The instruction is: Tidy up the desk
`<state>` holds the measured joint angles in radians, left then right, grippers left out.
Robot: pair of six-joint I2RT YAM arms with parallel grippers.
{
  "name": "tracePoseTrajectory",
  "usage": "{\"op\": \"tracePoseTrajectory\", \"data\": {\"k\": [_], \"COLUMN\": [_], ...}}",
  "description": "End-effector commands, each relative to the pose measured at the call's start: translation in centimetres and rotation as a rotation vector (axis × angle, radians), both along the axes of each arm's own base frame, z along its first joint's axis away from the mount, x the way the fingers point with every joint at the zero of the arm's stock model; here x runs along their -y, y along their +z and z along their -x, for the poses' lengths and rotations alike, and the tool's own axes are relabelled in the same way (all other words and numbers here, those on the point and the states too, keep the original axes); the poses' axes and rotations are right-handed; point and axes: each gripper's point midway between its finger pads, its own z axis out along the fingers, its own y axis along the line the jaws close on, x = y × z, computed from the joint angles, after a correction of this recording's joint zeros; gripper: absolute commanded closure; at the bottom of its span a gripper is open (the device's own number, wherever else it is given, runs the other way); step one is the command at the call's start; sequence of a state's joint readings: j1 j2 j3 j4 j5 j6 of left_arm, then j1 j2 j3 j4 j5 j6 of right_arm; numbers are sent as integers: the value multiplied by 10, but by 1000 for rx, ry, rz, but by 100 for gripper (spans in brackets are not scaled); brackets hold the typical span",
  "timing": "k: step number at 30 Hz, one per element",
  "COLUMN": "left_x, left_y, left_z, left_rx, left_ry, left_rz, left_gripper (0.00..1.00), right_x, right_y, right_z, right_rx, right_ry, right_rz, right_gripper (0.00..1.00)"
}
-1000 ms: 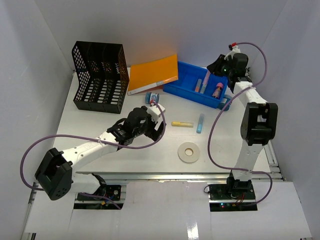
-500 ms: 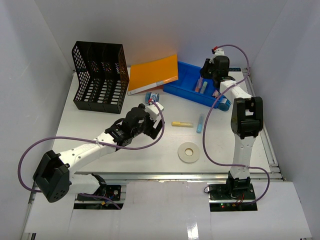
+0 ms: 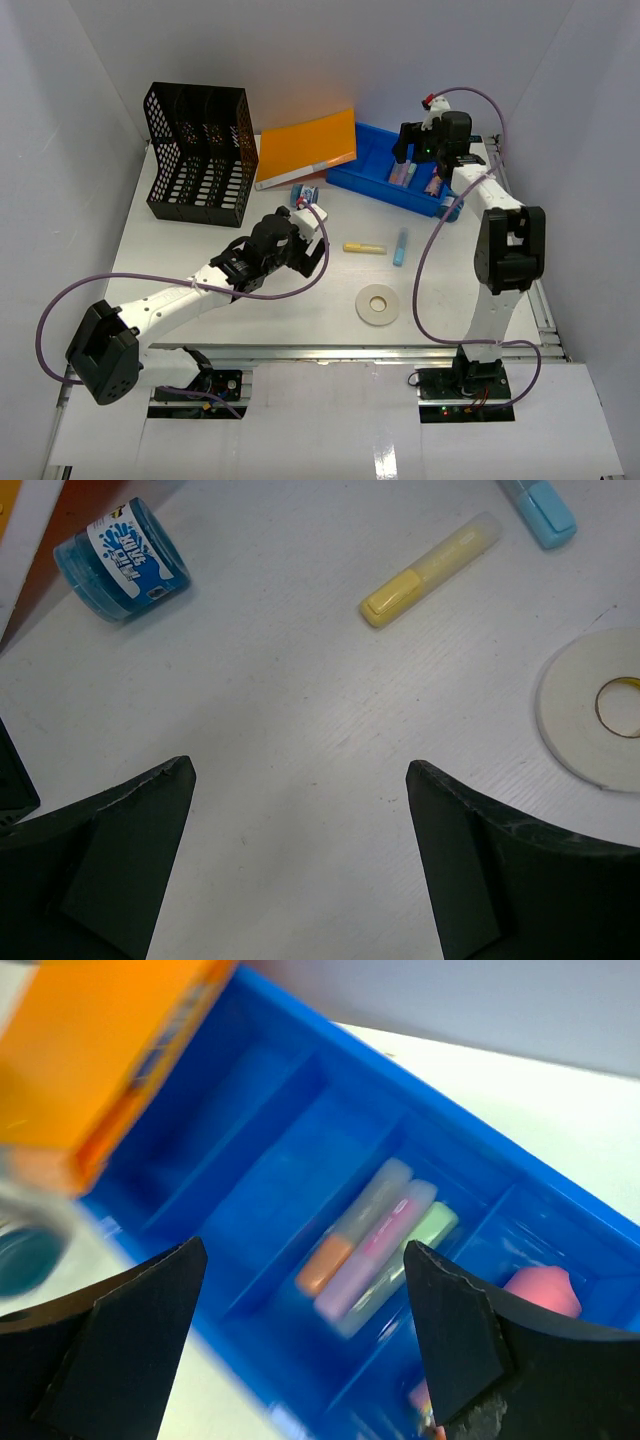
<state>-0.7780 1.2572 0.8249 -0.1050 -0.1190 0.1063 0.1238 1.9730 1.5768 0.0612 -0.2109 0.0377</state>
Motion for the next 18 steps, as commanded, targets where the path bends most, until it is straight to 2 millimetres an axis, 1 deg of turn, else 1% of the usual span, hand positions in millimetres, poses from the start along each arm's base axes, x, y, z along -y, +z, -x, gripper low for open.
{"op": "tracePoseTrajectory", "data": {"k": [1, 2, 4, 8, 9, 12, 13, 15, 17, 18], "left_x": [-9, -9, -10, -11, -11, -12, -12, -13, -14, -14], "left_y": [17, 20, 23, 28, 30, 32, 33, 34, 35, 36], "left_z": [-2, -1, 0, 2, 2, 2, 2, 2, 1, 2], "left_rx": [47, 53, 58, 69, 72, 77, 80, 84, 86, 89], "left_ry": [26, 25, 24, 24, 23, 21, 22, 24, 29, 29], "left_rz": [19, 25, 31, 42, 46, 53, 54, 53, 52, 53], "left_gripper": [2, 2, 2, 2, 2, 2, 2, 2, 2, 2], "right_x": [-26, -26, -25, -17, -14, -1, 0, 0, 3, 7], "right_y": [69, 56, 37, -21, -24, -52, -55, -66, -76, -80], "right_z": [80, 100, 124, 177, 180, 193, 197, 203, 204, 203], "right_rx": [51, -18, -89, -269, -266, -299, -293, -305, -321, -322], "right_ry": [290, 301, 311, 249, 210, 86, 61, 44, 29, 7], "right_rz": [13, 9, 18, 74, 93, 152, 165, 174, 180, 194], "right_gripper": [16, 17, 17, 25, 27, 28, 27, 27, 27, 27]}}
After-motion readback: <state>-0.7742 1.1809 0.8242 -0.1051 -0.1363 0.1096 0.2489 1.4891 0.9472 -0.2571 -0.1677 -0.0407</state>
